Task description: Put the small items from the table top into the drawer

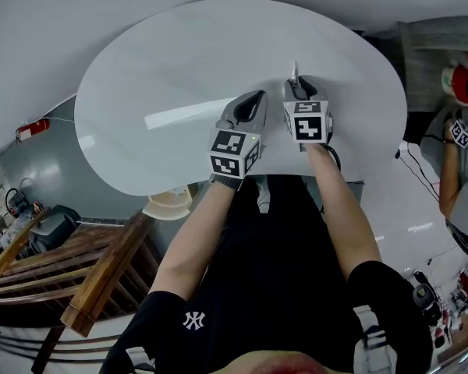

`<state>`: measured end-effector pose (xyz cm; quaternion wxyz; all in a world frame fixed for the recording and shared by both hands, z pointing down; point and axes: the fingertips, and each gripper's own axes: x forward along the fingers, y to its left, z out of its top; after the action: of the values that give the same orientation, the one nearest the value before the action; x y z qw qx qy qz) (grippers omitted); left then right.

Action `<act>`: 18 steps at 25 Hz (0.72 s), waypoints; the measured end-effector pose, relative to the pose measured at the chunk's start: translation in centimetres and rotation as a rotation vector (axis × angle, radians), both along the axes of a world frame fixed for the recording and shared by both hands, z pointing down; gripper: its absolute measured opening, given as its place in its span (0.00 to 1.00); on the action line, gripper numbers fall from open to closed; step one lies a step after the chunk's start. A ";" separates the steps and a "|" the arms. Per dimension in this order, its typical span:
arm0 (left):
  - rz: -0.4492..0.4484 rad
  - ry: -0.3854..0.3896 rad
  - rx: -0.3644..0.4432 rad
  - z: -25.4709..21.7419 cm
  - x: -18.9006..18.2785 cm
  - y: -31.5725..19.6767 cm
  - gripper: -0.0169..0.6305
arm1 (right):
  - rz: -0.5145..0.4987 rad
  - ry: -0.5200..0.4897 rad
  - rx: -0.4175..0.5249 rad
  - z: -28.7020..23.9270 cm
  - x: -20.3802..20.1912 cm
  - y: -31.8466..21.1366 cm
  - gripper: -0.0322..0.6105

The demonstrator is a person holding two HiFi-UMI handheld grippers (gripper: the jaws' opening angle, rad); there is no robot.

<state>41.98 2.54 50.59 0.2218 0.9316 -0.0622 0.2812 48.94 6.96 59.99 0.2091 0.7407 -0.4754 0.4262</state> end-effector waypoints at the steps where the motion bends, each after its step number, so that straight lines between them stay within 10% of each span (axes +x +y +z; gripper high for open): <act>1: -0.002 -0.001 0.001 0.0 0.0 -0.1 0.04 | -0.005 0.007 -0.013 0.0 0.0 -0.1 0.25; 18: -0.041 0.015 0.013 -0.6 -2.6 -0.5 0.04 | 0.006 0.016 0.022 -1.7 -1.0 -0.1 0.19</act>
<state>39.33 2.02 49.95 0.2221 0.9335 -0.0816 0.2693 47.94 6.90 58.29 0.2035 0.7476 -0.4761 0.4159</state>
